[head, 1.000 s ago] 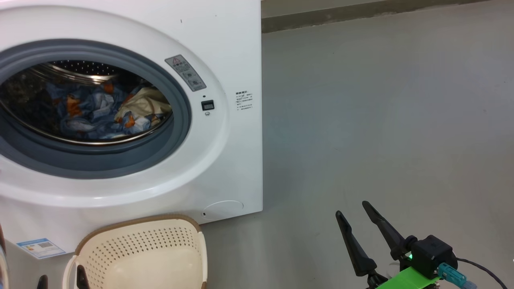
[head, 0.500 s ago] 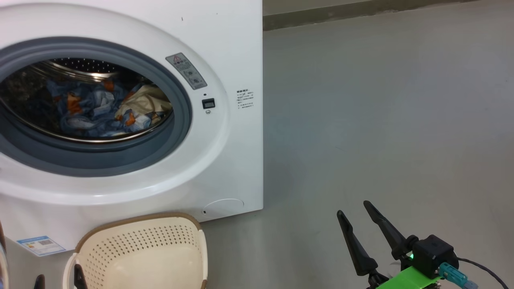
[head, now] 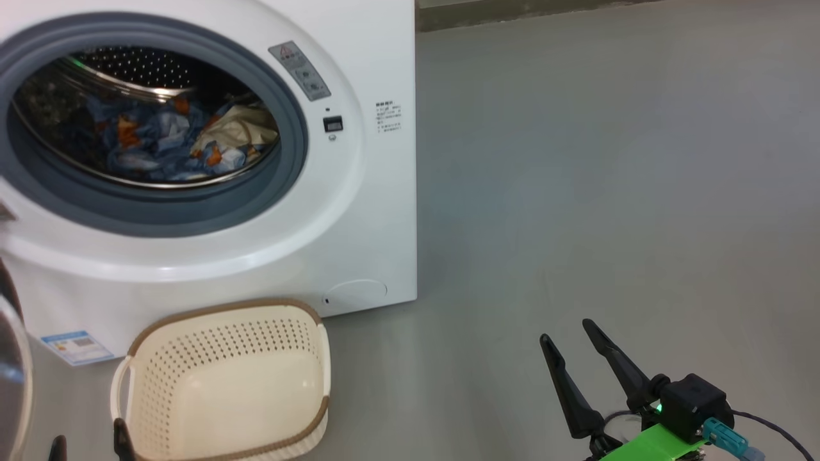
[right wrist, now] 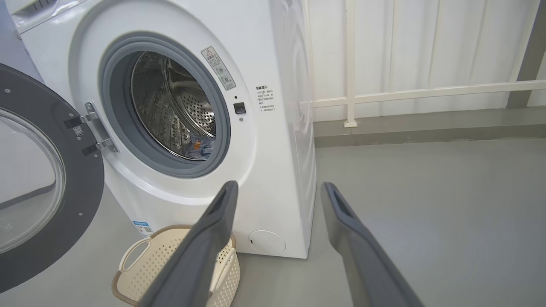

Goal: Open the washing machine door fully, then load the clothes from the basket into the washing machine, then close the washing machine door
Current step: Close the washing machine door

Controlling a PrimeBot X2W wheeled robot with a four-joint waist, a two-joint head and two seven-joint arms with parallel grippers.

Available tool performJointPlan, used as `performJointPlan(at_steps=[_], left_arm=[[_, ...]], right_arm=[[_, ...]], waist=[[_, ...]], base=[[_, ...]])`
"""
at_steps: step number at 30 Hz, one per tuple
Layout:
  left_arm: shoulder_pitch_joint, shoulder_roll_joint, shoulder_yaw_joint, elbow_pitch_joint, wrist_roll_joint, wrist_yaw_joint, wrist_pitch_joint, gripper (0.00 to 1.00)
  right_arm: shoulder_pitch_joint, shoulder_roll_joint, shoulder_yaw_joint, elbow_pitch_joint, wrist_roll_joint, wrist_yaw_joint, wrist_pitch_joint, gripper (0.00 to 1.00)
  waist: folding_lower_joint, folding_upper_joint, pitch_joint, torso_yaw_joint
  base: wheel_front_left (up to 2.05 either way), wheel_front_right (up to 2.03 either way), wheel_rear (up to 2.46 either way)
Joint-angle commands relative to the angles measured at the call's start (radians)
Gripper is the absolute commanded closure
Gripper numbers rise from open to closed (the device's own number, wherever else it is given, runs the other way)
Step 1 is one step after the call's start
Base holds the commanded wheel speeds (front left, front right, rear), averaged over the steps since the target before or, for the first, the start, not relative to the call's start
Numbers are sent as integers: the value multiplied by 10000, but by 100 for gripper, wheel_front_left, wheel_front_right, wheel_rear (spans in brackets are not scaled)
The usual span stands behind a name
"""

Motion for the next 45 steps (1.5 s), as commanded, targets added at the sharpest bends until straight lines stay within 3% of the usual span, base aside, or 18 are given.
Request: performJointPlan(at_steps=[1,10,27,45], left_arm=[[-530,28,336,-288,99,48,-53,0],[-641,28,303,-203,132,127,-53,0],[-487,28,100,-261,66,123,-53,0],[-250,28,79,-304,48,285,-53,0]], right_arm=[[-141,-37,222,-239,-33,14,-48,0],[-168,-42,189,-213,-34,14,-48,0],[-101,-69,194,-143,-62,14,-48,0],[40,-133,309,-116,-114,14,-48,0]], waist=[[0,0,7,6],[0,0,37,70],[0,0,-168,195],[0,0,-318,845]], base=[[-165,165,0],[-97,97,0],[-3,3,0],[0,0,0]])
